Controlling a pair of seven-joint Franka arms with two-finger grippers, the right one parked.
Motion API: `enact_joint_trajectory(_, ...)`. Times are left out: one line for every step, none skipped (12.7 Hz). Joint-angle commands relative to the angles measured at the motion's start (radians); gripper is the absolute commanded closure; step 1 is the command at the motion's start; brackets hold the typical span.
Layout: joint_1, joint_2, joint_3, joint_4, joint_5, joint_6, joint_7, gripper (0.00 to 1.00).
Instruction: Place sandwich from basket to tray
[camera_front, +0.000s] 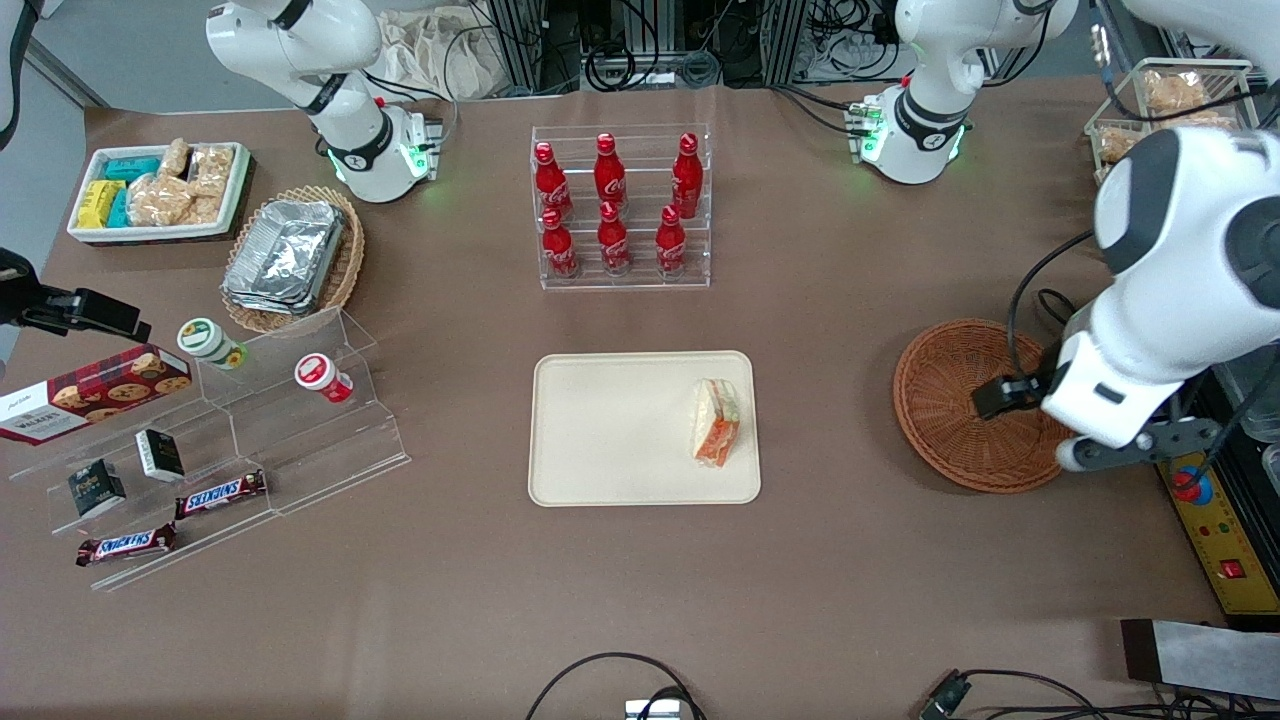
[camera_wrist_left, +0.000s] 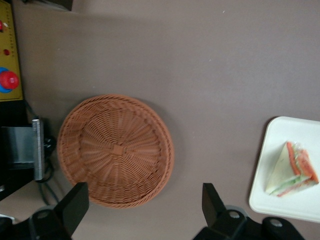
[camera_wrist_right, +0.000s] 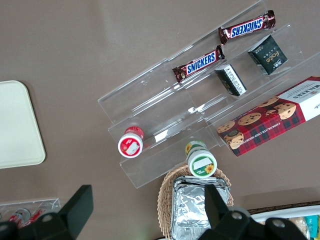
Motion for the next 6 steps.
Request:
enact_joint_trajectory(-0.001, -0.139, 0.071, -0.107, -0.049, -0.016, 0.086, 0.0)
enact_joint_trajectory(0.004, -0.16, 0.074, -0.104, -0.049, -0.059, 0.099, 0.0)
enact_joint_trajectory(0.008, -0.182, 0.083, -0.103, -0.057, -0.099, 0.125, 0.0)
enact_joint_trajectory(0.008, -0.205, 0.102, -0.101, -0.067, -0.128, 0.161, 0.0)
enact_joint_trajectory(0.01, -0.225, 0.108, -0.1, -0.072, -0.155, 0.203, 0.0)
enact_joint_trajectory(0.01, -0.245, 0.11, -0.098, -0.072, -0.183, 0.241, 0.0)
